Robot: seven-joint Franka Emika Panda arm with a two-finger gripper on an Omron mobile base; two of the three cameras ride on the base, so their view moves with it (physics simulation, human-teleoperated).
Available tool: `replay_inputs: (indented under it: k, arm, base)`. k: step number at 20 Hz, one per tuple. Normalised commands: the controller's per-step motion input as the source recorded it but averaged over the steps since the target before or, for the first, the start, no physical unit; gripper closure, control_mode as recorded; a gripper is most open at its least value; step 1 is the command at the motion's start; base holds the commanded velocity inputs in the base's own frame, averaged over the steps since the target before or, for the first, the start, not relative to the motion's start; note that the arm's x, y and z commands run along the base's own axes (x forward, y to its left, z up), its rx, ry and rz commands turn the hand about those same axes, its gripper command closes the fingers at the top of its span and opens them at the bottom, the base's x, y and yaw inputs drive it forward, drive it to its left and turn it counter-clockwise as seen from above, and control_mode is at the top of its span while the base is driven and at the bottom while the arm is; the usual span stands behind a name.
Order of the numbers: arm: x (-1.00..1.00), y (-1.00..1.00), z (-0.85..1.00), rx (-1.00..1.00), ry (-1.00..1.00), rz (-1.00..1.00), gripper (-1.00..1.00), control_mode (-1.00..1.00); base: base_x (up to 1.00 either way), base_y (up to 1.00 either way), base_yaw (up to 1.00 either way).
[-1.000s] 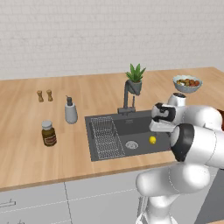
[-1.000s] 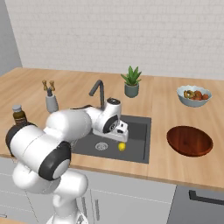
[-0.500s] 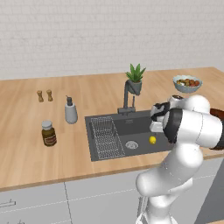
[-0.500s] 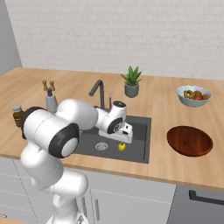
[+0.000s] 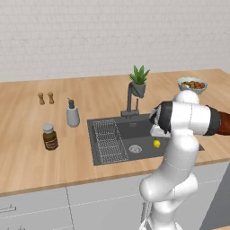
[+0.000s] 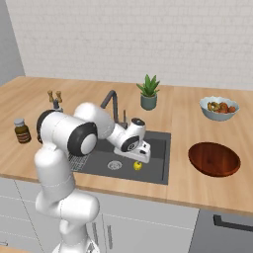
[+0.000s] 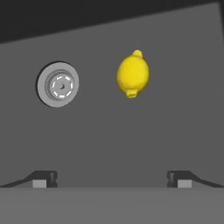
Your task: Pick the lemon from the sink and place it in the bowl. Then pick the bowl and place it in the microwave. Then close the microwave door and press the start button.
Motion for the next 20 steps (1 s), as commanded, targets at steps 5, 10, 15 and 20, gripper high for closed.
replay_inputs:
  k: [5,10,15,20]
  arm:
    - [0.52,-0.24,-0.31,0.09,0.00,0.02,-1.00,-1.00]
    - [0.38,-0.06,-0.12,0.02,0.04,0.00,-1.00,-1.00]
    - [0.26,-0.04,-0.30,0.00,0.00,0.00,-1.00,-1.00]
    - [0.18,0.05,-0.50,0.00,0.00,0.00,-1.00,-1.00]
  base:
    - [0.00,0.00,0.00]
    - [0.00,0.00,0.00]
    - [0.00,0.00,0.00]
    - [0.00,0.00,0.00]
